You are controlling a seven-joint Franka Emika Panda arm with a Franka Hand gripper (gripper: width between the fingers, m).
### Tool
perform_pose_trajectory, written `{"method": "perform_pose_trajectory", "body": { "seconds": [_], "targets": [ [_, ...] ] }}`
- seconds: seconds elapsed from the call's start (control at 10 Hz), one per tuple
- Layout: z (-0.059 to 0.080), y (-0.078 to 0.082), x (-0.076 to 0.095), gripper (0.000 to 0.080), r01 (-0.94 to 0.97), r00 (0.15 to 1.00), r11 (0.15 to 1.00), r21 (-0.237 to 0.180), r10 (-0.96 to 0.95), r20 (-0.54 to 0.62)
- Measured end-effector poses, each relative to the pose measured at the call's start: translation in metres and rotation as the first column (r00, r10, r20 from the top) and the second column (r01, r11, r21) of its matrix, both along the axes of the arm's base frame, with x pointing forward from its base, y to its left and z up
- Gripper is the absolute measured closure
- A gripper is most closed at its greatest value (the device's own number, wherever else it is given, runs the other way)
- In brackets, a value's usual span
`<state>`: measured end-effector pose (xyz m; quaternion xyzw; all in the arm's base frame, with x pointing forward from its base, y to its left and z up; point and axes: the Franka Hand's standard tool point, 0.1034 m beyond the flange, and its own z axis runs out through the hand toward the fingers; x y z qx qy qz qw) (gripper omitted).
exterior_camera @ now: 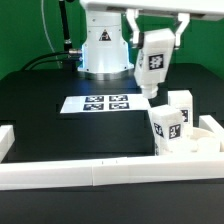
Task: Assemble stool
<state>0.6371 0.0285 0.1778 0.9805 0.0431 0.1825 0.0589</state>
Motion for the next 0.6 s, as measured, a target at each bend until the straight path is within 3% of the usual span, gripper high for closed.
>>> {"method": "perform_pose_trajectory", "body": {
  "seconds": [0.2, 0.4, 0.6],
  "targets": [
    [-0.001, 0.003, 0.0, 0.0474, -0.004, 1.0, 1.0, 0.0, 0.004, -0.001],
    [-0.002, 0.045, -0.003, 0.0474, -0.088, 0.996, 0.995, -0.036, 0.088, 0.01],
    [-0.02, 0.077, -0.005, 0.0474, -0.167, 0.984, 0.983, -0.073, 0.17, 0.044]
  ]
}}
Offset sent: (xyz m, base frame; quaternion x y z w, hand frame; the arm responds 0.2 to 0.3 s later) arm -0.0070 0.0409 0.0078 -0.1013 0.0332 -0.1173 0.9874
